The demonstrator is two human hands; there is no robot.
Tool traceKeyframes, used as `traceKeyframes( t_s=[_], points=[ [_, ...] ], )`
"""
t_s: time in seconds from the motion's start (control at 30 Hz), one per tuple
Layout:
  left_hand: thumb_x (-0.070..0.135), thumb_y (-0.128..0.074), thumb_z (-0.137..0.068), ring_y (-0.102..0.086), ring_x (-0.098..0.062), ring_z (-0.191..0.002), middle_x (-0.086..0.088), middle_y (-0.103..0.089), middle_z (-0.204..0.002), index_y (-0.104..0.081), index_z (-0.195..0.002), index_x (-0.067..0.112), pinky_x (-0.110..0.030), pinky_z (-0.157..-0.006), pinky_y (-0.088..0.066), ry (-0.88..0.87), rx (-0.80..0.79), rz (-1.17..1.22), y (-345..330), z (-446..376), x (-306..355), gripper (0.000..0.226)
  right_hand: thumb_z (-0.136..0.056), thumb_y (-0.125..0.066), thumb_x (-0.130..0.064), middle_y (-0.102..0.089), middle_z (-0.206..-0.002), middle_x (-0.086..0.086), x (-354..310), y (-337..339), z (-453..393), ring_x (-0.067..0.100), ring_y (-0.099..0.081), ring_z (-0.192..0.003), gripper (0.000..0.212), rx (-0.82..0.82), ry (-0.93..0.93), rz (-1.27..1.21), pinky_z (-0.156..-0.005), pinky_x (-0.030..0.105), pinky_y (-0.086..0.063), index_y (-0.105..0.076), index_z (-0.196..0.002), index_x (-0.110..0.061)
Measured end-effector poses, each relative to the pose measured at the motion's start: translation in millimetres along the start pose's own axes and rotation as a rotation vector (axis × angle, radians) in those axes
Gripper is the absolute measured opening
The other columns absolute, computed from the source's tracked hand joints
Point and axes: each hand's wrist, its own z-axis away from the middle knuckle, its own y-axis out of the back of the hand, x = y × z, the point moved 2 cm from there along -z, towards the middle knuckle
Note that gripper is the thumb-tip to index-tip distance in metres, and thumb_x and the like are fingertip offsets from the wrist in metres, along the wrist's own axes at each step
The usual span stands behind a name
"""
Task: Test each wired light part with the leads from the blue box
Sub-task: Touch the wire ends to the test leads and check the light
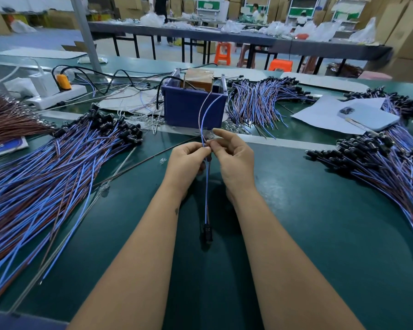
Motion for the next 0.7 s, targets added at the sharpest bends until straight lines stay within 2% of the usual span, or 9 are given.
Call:
traceKeyframes(
  t_s=[0.07,0.13,0.2,0.27,0.33,0.4,0.53,0.6,0.7],
  points=[
    [0.008,-0.059,-0.09,-0.043,-0.004,-0.047,0.009,-0.057,-0.056,-0.069,-0.072,0.018,-0.016,-0.048,-0.038,-0.008,0.024,0.03,1.9,-1.1,-0.2,0.023,-0.09,-0.053,0.011,-0.069,-0.091,0.007,0.6,-2.0,0.3,0.013,-0.063,-0.081,0.036,-0.06,-0.017,-0.031,-0.08,0.021,-0.051,-0.065,-0.107,-0.019],
    [0.008,-0.06,-0.091,-0.043,-0.002,-0.046,0.011,-0.056,-0.054,-0.068,-0.073,0.018,-0.015,-0.049,-0.04,-0.003,0.043,0.067,2.8,-2.6,-0.4,0.021,-0.09,-0.051,0.014,-0.067,-0.097,0.003,1.0,-3.0,0.2,0.009,-0.055,-0.075,0.047,-0.107,-0.038,-0.03,-0.076,0.016,-0.048,-0.064,-0.11,-0.026],
    [0.008,-0.06,-0.091,-0.042,-0.002,-0.045,0.012,-0.055,-0.054,-0.068,-0.077,0.016,-0.014,-0.047,-0.039,0.015,0.054,0.12,2.0,-3.7,0.2,0.018,-0.085,-0.047,0.02,-0.067,-0.102,-0.001,1.9,-4.1,0.9,0.013,-0.05,-0.074,0.059,-0.172,-0.051,-0.001,-0.076,0.018,-0.049,-0.065,-0.112,-0.03],
    [0.008,-0.059,-0.093,-0.042,-0.001,-0.043,0.011,-0.054,-0.053,-0.068,-0.081,0.013,-0.013,-0.043,-0.036,0.036,0.076,0.184,2.0,-4.7,1.3,0.016,-0.08,-0.043,0.025,-0.07,-0.099,-0.002,2.6,-6.9,3.5,0.02,-0.052,-0.075,0.065,-0.255,-0.062,0.019,-0.076,0.022,-0.054,-0.066,-0.115,-0.025],
    [0.006,-0.055,-0.095,-0.043,0.0,-0.041,0.007,-0.053,-0.055,-0.065,-0.08,0.011,-0.013,-0.041,-0.036,0.065,0.116,0.222,3.0,-5.9,1.0,0.019,-0.078,-0.042,0.026,-0.071,-0.091,-0.006,2.8,-8.5,6.2,0.025,-0.051,-0.074,0.067,-0.322,-0.073,0.022,-0.078,0.031,-0.053,-0.066,-0.118,-0.022],
    [0.005,-0.048,-0.099,-0.042,0.0,-0.04,0.001,-0.052,-0.064,-0.062,-0.08,0.009,-0.012,-0.041,-0.037,0.099,0.15,0.268,3.9,-6.7,0.3,0.023,-0.079,-0.044,0.025,-0.07,-0.098,-0.005,1.9,-7.6,7.4,0.025,-0.046,-0.079,0.067,-0.371,-0.087,0.03,-0.08,0.036,-0.046,-0.064,-0.119,-0.025],
    [0.005,-0.041,-0.102,-0.04,0.0,-0.039,-0.002,-0.05,-0.072,-0.054,-0.081,0.006,-0.012,-0.039,-0.036,0.178,0.18,0.355,5.7,-8.8,-0.5,0.025,-0.083,-0.051,0.021,-0.062,-0.128,0.012,-4.3,-3.3,8.6,0.024,-0.047,-0.082,0.059,-0.449,-0.076,0.048,-0.087,0.024,-0.049,-0.063,-0.119,-0.025],
    [0.002,-0.04,-0.101,-0.04,0.0,-0.038,-0.003,-0.049,-0.071,-0.053,-0.083,0.006,-0.012,-0.038,-0.035,0.21,0.191,0.418,7.6,-10.0,-1.5,0.023,-0.084,-0.053,0.02,-0.059,-0.13,0.012,-6.0,-2.8,8.6,0.023,-0.051,-0.085,0.054,-0.466,-0.078,0.041,-0.093,0.029,-0.049,-0.064,-0.118,-0.021],
    [-0.005,-0.039,-0.099,-0.042,0.0,-0.035,-0.004,-0.046,-0.067,-0.051,-0.087,0.005,-0.011,-0.038,-0.037,0.232,0.215,0.493,9.3,-10.5,-2.4,0.02,-0.083,-0.057,0.018,-0.057,-0.127,0.004,-4.3,-1.6,8.6,0.023,-0.05,-0.082,0.049,-0.521,-0.098,0.037,-0.092,0.029,-0.047,-0.064,-0.119,-0.015]
  ],
)
